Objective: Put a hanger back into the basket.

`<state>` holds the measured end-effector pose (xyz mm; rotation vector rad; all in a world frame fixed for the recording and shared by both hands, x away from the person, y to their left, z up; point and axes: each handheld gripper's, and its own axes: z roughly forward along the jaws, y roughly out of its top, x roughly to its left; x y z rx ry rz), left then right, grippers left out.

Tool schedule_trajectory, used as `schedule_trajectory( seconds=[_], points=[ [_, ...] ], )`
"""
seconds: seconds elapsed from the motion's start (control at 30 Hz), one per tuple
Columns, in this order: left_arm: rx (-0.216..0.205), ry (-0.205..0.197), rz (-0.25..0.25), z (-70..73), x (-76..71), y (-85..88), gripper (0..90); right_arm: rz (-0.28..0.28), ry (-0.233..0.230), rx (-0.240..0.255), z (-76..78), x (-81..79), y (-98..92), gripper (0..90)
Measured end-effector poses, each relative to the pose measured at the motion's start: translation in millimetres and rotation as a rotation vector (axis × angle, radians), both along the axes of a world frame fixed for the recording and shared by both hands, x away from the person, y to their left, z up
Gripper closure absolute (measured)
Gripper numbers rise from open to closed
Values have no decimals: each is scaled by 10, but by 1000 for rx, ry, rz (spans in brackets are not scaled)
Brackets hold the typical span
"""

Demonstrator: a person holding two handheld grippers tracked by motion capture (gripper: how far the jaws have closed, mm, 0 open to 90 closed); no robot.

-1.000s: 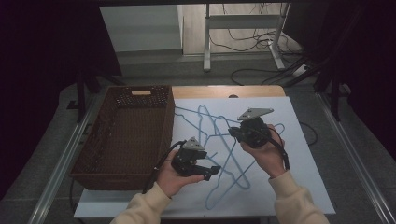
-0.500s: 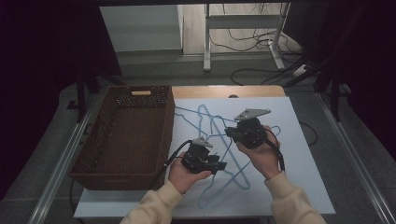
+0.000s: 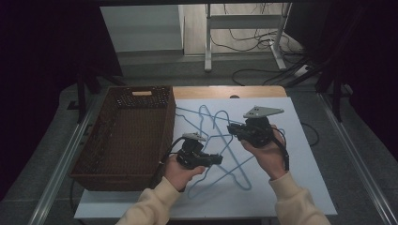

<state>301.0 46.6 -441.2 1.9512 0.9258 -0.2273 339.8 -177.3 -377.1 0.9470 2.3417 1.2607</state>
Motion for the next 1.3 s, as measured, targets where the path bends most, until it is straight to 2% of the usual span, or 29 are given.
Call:
schedule_trajectory(
  seconds=[0.03,0.07,0.13,0.2,0.23,0.3,0.33,0.47,0.6,0.7,0.77,0.87,0.97,1.03,1.3],
  points=[
    [0,0,0,0,0,0,862,0,0,0,0,0,0,818],
    [-20,5,12,18,6,35,862,0,-4,5,8,-6,-10,798],
    [-29,17,18,45,20,92,862,9,-31,21,22,-19,-47,703],
    [-37,10,28,66,22,136,861,9,-50,52,43,-30,-101,586],
    [-50,12,34,85,20,161,861,9,-50,52,43,-30,-101,586],
    [-59,5,39,124,13,196,860,18,-70,100,72,-42,-171,472],
    [-70,1,40,163,7,227,861,19,-75,105,78,-48,-189,445],
    [-84,-14,42,257,-7,291,861,24,-98,128,86,-64,-261,399],
    [-81,-62,41,415,-41,408,861,20,-116,147,37,-78,-401,354],
    [-79,-74,52,476,-62,459,861,18,-113,145,7,-78,-445,333],
    [-77,-95,59,558,-81,559,861,-4,-110,144,-59,-67,-505,267],
    [-81,-102,66,597,-88,614,861,-14,-95,141,-107,-48,-545,230],
    [-79,-115,75,648,-90,711,861,-11,-87,135,-152,-33,-567,220],
    [-86,-123,81,684,-87,797,861,-11,-62,119,-226,-18,-597,206],
    [-114,-140,89,761,-101,973,861,-34,-7,92,-402,26,-670,200]
  ],
)
